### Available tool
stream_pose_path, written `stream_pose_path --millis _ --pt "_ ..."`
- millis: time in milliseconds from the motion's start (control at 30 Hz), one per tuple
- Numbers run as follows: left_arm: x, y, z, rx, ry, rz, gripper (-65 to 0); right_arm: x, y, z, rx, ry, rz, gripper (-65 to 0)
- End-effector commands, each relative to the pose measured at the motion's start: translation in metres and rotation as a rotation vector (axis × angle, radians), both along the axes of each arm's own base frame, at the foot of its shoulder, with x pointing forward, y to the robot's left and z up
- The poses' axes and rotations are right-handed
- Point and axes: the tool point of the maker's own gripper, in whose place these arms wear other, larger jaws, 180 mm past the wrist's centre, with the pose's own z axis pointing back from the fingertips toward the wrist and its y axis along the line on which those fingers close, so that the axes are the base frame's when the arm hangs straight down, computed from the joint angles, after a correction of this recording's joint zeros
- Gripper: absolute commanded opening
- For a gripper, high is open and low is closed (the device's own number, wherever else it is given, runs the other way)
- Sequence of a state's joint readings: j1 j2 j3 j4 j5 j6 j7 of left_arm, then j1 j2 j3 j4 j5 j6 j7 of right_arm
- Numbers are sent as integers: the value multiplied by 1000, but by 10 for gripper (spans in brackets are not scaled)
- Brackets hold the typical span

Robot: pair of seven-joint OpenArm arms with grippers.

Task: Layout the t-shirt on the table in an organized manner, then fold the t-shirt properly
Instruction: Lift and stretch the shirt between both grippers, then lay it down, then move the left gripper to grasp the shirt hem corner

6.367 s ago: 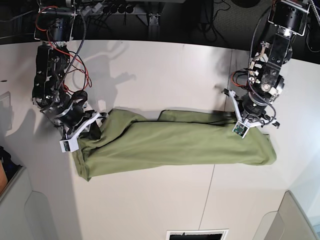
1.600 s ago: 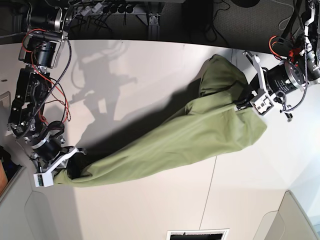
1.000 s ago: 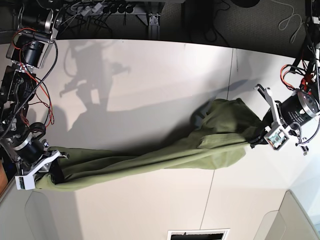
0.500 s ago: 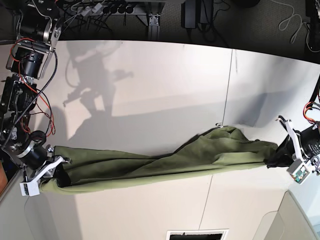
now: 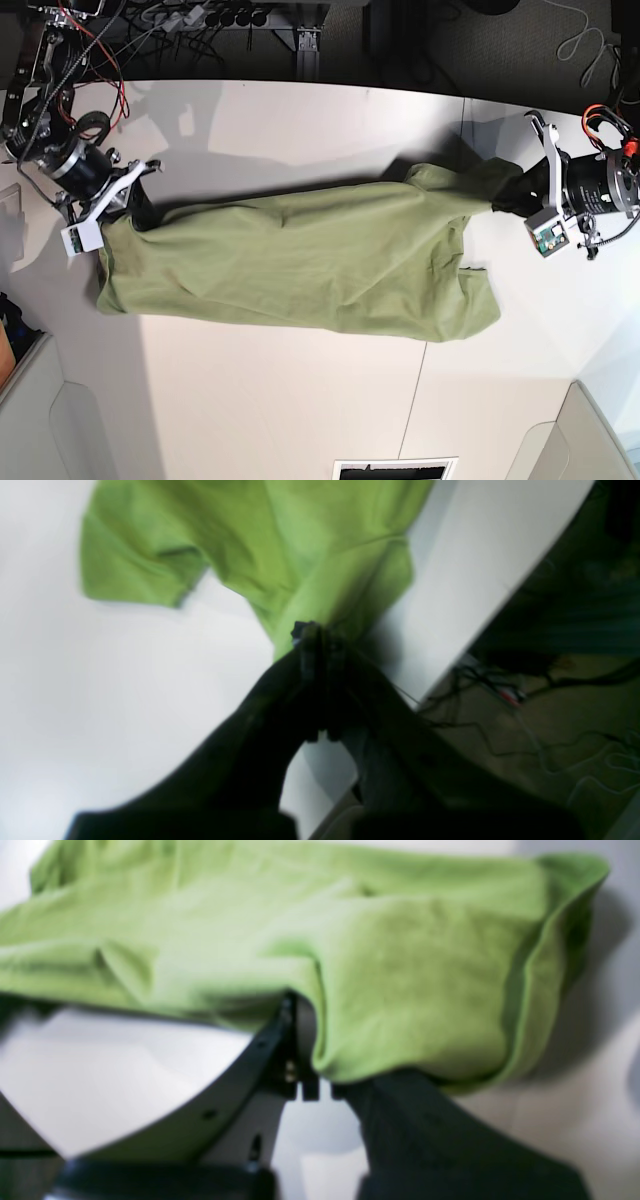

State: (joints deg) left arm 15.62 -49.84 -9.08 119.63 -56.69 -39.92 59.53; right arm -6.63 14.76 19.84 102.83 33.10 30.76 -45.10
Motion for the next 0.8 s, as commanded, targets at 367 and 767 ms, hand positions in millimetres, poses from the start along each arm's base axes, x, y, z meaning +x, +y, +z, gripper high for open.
stream_pose_path --millis 367,767 --pt "-31 1 -20 -37 118 8 -650 -19 -10 -3 -10 5 -18 -345" --pt "-27 -4 -14 -73 102 5 -451 22 -70 69 -36 -243 -212 -346"
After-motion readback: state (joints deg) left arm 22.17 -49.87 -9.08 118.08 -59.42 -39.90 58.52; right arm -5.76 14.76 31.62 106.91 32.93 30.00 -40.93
